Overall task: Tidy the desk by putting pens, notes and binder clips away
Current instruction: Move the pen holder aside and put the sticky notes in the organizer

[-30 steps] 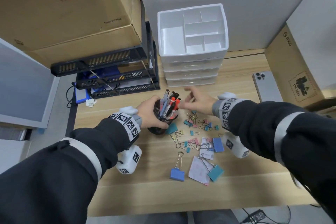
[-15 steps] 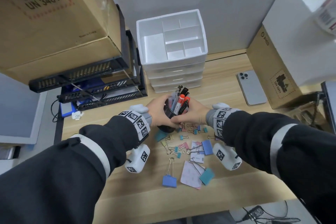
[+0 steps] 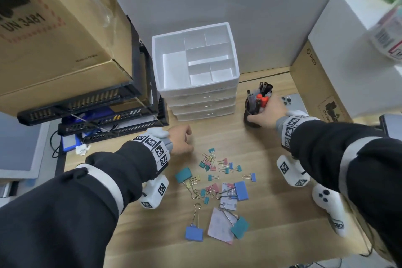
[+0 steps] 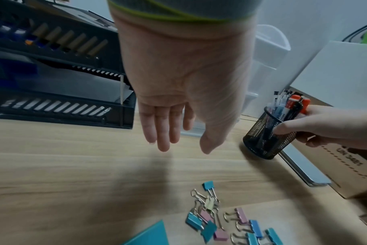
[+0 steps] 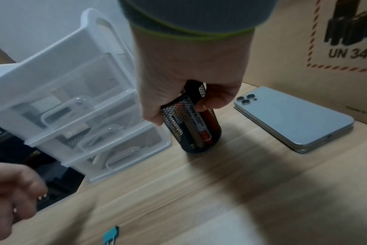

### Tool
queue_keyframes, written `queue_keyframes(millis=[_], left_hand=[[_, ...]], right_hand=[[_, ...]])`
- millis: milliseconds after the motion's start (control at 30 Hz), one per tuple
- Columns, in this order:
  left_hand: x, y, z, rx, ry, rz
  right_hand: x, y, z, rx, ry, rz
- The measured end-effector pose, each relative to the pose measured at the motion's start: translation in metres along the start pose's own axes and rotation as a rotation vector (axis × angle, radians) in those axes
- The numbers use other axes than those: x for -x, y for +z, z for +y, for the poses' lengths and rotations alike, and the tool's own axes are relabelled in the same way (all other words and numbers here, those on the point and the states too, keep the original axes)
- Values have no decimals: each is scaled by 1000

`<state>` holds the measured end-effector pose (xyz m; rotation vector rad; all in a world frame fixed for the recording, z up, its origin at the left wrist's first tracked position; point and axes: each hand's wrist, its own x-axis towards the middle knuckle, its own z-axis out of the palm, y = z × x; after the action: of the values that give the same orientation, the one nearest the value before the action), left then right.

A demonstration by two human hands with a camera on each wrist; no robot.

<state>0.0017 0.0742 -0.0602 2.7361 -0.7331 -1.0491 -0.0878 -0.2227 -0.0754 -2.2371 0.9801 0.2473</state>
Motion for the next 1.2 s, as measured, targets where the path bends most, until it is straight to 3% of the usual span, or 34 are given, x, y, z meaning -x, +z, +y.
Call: queue_keyframes(millis=[267,467,633,800,933,1100,1200], left_hand=[[-16,9,-17,9,-73,-20],[-21,15,-29,19,-125,-47],[-17,20,-32,20,-160,-85],[-9,25,-30,22,-158,-94],[-1,28,-31,25,-152,-109],[13,36,-27,7,-109,-125],[21,44,-21,-23,-72,-147]], right_hand=[[-49,23,-18,-9,17,46],[-83,29,-27,-130,-34,111],[-87,39,-21,-269,22,128],[-73,53,-4,-344,70,32],[-48,62,2,-136,39,-65],[14,70,11,104,-248,-374],[50,78,14,258,-343,-579]])
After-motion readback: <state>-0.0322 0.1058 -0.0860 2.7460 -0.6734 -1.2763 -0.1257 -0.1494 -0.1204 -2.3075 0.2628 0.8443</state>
